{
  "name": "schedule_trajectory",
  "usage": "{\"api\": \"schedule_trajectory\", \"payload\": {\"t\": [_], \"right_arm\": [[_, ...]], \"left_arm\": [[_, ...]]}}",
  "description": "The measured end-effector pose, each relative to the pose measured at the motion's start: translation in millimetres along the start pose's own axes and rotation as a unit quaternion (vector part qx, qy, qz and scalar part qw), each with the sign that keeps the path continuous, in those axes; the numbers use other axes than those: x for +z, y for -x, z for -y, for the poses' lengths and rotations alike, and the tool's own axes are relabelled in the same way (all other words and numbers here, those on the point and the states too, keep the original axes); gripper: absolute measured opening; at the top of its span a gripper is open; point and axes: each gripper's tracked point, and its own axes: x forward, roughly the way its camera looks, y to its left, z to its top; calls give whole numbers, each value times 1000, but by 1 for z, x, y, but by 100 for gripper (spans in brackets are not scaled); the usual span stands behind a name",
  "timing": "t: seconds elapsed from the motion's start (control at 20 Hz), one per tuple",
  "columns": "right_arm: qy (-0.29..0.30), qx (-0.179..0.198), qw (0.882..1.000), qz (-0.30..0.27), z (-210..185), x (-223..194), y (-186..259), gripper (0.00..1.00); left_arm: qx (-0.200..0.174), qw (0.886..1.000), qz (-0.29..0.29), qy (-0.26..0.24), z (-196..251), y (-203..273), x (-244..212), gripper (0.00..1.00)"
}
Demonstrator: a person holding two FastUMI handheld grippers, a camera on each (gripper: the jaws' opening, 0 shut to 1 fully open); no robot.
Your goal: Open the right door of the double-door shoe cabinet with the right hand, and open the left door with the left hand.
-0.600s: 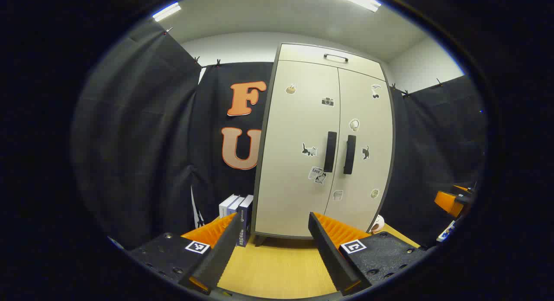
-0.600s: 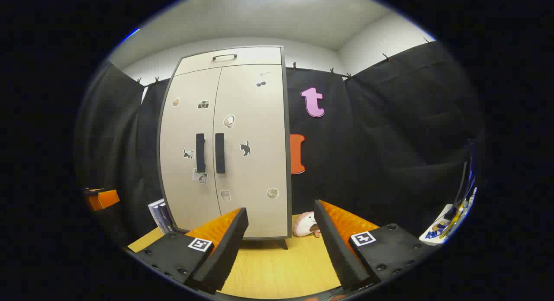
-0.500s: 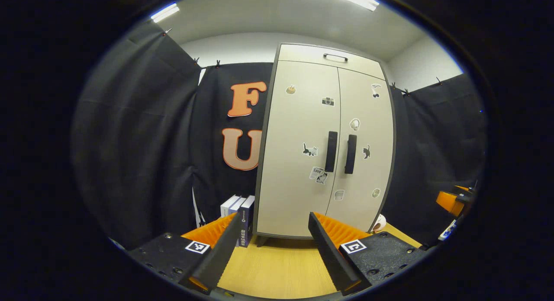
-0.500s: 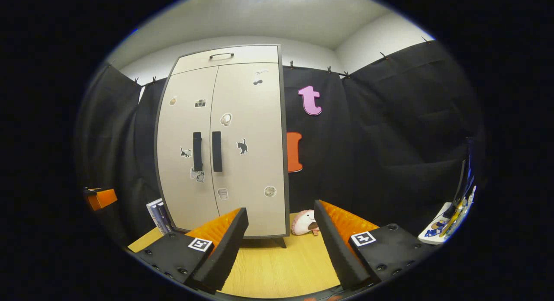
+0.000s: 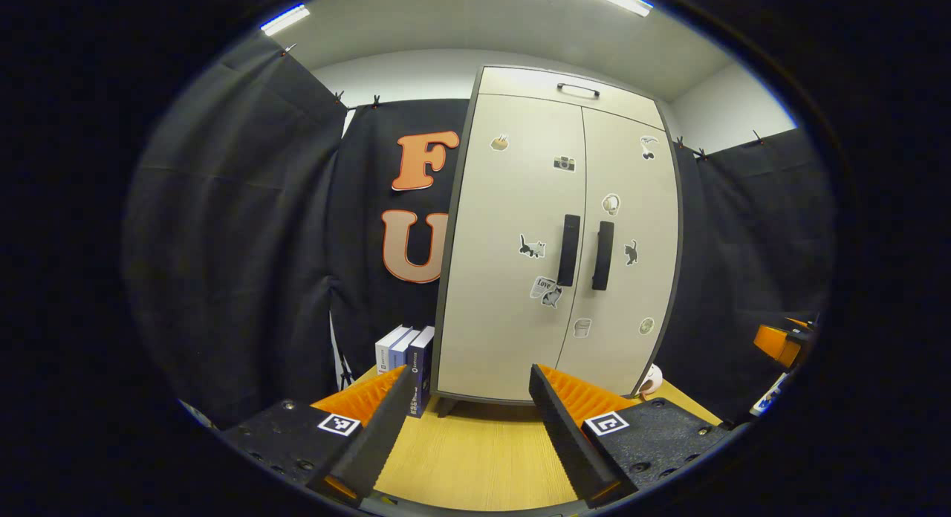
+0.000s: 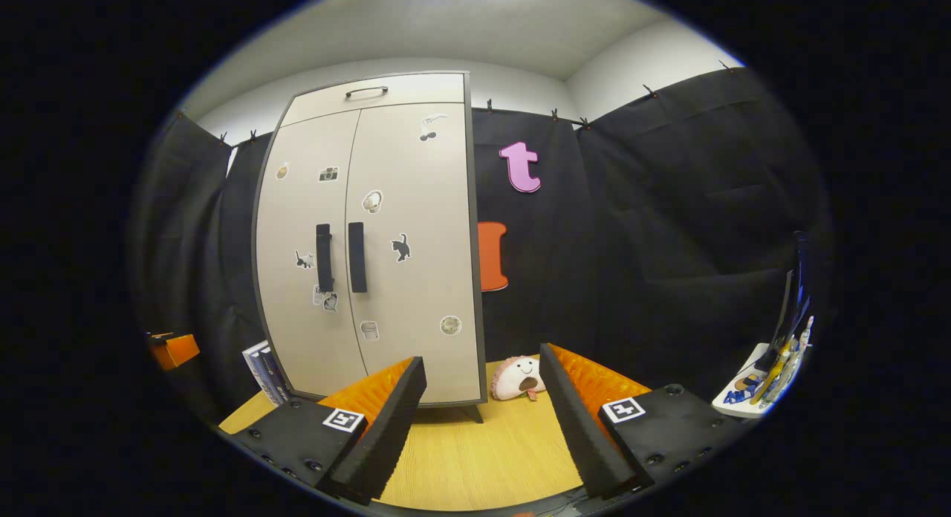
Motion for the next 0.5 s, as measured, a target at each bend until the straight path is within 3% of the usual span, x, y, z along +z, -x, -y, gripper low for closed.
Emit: {"api": "schedule_trajectory", "payload": {"t": [0.05, 0.1, 0.15, 0.2, 0.25, 0.4, 0.45, 0.5], "right_arm": [[-2, -1, 1000, -6, 1, -3, 0, 100], [-1, -1, 1000, -8, 0, -4, 0, 94], [0, -2, 1000, -8, 1, -4, 0, 100], [2, -4, 1000, -10, 1, -4, -1, 100], [3, -4, 1000, -10, 0, -4, -2, 93], [0, 0, 1000, -20, -8, -5, -9, 93], [-5, 5, 1000, -24, -14, -5, -14, 100], [-9, 10, 1000, -27, -22, -4, -19, 100]], "left_arm": [[0, 1000, -1, -2, 0, 0, -1, 95], [1, 1000, -1, -2, -1, 1, 0, 95], [2, 1000, 0, -3, -2, 1, 0, 95], [3, 1000, 0, -3, -3, 0, 0, 95], [5, 1000, 1, -4, -4, 0, 1, 94], [7, 1000, 3, -4, -9, 0, 1, 95], [8, 1000, 2, -4, -10, 0, 1, 95], [9, 1000, 2, -6, -13, -1, -1, 95]]}}
